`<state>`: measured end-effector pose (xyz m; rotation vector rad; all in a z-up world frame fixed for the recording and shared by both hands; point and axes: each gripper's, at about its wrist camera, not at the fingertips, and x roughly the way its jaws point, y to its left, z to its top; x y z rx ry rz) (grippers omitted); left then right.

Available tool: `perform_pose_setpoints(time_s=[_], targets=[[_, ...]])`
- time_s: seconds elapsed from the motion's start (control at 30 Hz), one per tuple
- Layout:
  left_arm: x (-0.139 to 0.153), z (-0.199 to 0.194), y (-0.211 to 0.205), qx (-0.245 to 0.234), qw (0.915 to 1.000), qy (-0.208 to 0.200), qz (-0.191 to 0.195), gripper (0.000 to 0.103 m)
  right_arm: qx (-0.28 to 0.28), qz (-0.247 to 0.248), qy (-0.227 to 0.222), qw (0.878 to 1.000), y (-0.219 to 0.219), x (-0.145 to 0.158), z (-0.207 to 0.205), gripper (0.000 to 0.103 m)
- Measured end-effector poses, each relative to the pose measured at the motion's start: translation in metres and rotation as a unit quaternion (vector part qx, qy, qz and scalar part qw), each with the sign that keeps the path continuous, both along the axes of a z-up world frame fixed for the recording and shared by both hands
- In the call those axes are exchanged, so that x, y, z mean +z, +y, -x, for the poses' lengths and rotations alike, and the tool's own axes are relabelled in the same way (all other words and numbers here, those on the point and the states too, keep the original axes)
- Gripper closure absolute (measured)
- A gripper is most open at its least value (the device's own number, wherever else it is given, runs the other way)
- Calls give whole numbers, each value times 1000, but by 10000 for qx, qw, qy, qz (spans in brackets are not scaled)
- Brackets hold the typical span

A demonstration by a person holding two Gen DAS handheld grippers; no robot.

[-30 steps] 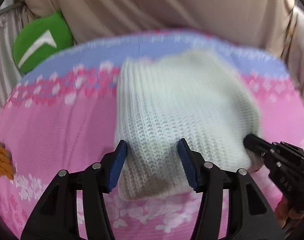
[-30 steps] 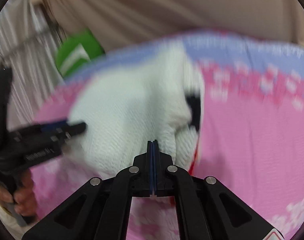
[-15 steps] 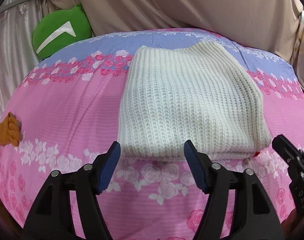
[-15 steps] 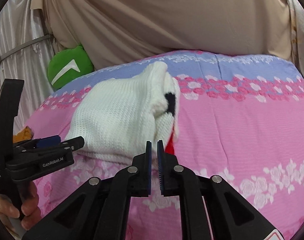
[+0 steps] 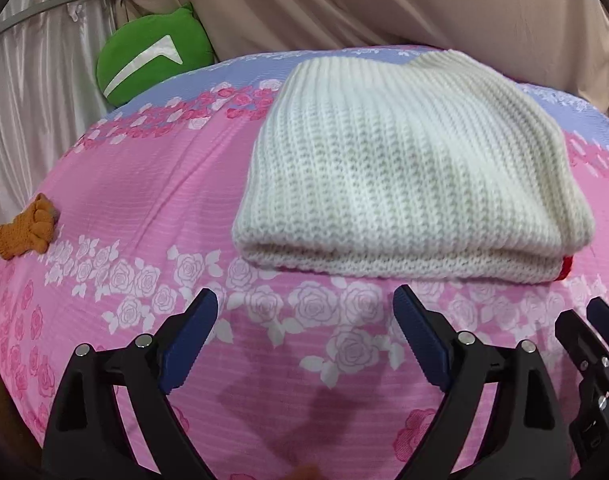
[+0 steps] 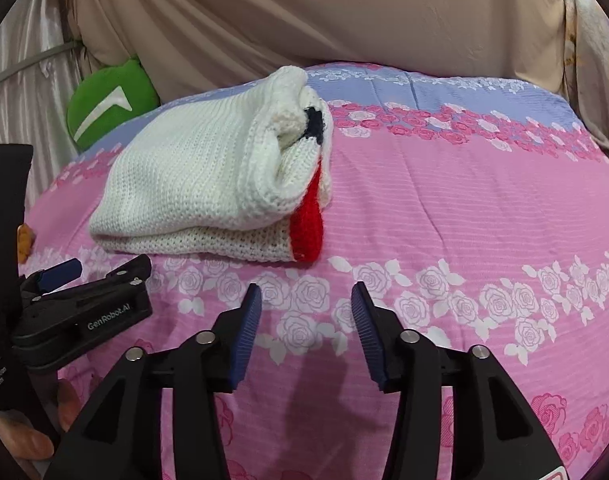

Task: Fold small clothes

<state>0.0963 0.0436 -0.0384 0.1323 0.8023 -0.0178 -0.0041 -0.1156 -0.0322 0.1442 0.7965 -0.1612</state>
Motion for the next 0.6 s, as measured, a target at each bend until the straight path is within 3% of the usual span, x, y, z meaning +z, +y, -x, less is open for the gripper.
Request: perform_pose_setpoints(time_s=[0.1, 0.6], targets=[[5, 5, -1, 50, 9997, -227, 35, 14, 10, 106, 77, 9999, 5, -3, -2, 51], [7, 9, 1, 14, 9992, -394, 105, 13, -7, 283, 243, 9993, 14, -8, -8, 51]])
